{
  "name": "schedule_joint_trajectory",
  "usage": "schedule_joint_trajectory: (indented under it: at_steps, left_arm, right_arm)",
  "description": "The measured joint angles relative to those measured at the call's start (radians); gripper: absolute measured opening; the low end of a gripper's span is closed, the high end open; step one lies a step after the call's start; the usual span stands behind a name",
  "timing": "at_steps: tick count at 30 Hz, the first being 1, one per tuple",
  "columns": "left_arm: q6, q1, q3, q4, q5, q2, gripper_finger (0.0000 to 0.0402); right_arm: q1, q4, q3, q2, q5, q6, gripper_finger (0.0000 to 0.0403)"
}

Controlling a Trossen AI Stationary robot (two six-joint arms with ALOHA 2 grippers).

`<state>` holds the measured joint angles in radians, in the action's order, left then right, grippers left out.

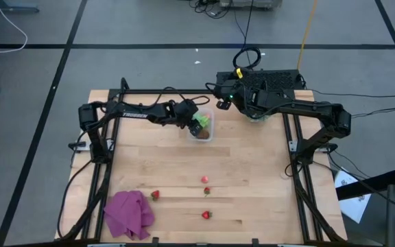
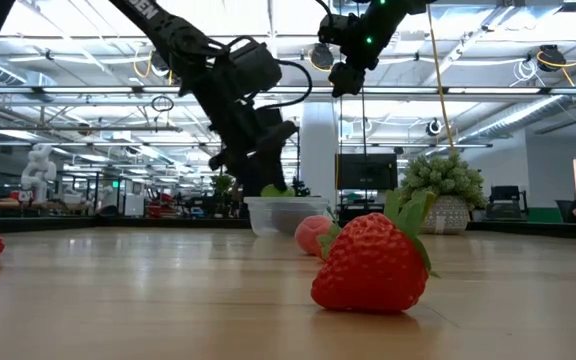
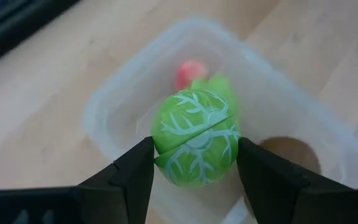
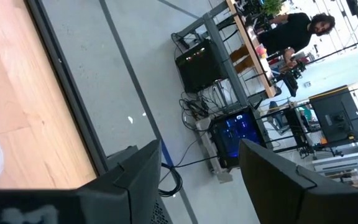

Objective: Pick and placing Produce into tupperware
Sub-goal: Put the cabbage into the transparent bin

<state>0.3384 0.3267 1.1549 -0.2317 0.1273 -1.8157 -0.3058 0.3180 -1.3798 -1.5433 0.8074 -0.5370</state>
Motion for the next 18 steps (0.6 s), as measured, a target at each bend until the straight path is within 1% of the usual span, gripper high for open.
schedule_joint_trajectory:
  at_steps: [18]
  left_arm:
    - [0.024,0.006,-0.002,-0.004,-0.005,0.0,0.021]
  right_arm:
    - [0.0,0.0,0.0,0.0,-0.001,0.001,0.0203]
